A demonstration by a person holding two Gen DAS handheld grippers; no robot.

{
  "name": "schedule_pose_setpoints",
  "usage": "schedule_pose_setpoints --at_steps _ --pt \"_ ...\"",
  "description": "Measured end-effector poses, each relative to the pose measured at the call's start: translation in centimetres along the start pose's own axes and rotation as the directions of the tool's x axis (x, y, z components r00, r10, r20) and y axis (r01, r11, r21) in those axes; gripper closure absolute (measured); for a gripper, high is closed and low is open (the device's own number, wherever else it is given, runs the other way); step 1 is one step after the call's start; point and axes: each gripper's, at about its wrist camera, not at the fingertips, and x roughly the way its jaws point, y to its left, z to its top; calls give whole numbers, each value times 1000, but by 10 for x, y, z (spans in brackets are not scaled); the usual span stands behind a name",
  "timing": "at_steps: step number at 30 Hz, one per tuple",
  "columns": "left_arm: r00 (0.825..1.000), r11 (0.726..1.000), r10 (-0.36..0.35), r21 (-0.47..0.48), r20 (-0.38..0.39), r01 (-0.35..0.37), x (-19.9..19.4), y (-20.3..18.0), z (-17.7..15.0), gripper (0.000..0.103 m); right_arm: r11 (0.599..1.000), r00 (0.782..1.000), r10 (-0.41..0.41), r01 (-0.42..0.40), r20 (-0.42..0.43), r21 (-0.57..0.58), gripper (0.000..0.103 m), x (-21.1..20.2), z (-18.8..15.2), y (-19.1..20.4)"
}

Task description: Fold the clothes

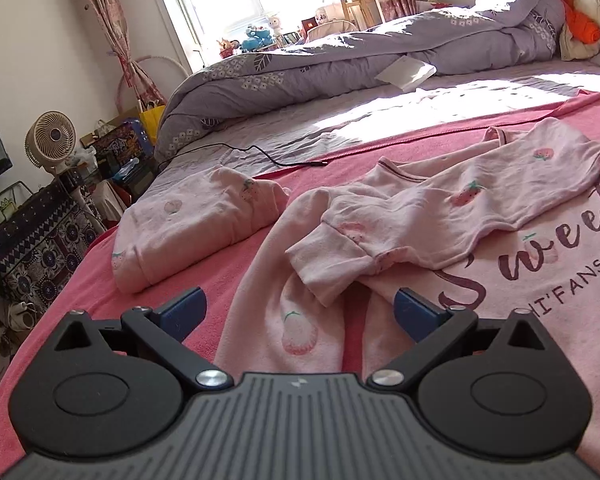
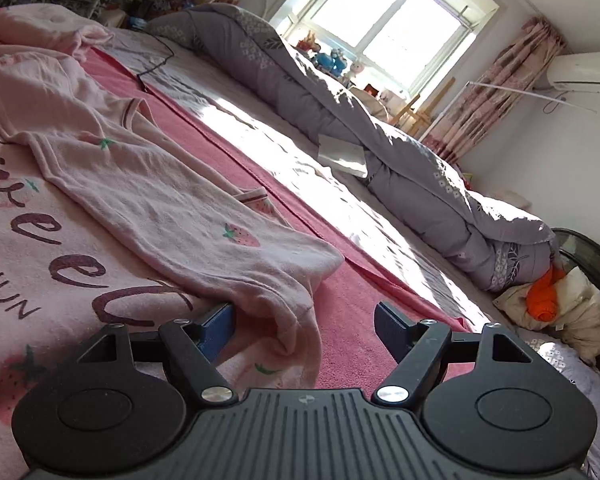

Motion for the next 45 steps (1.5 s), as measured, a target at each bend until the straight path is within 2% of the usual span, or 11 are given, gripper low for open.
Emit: schedule_pose_setpoints --at_steps 4,8,15,21,23,25,30,32,35,41,45 --pt "999 999 32 42 -38 -30 15 -4 -10 1 976 985 -170 170 -7 135 27 7 -13 -29" --pt "999 1000 19 17 -27 -18 14 1 -11 1 936 987 -74 119 -146 330 21 23 -37 -71" --pt "997 991 32 129 77 -41 -3 -8 3 1 974 976 -165 184 -143 134 21 22 -29 -36" --pt "991 949 -8 315 130 -34 -3 -46 4 1 961 981 -99 138 -169 240 18 27 -34 -57" --pt "987 928 73 352 144 -120 9 -56 6 0 953 981 -93 138 -171 271 16 26 -35 -62" --pt "975 919 175 332 137 -212 26 -53 10 0 939 980 -115 161 -165 303 13 22 -37 -67" --pt "984 979 176 106 -16 -173 48 -10 16 0 909 972 -142 204 -189 363 5 21 -42 -79" --pt "966 962 256 112 -33 -251 47 0 8 0 908 972 -101 177 -213 378 4 27 -44 -83" --pt "967 965 252 91 -38 -248 28 20 -8 0 906 981 17 66 -192 418 13 25 -45 -91" --pt "988 988 150 20 19 -150 -67 46 -48 0 900 989 146 -139 14 414 12 -67 -56 -94" --pt "997 996 50 66 54 -53 -131 34 -85 0 910 975 171 -211 142 356 8 -142 -78 -83"
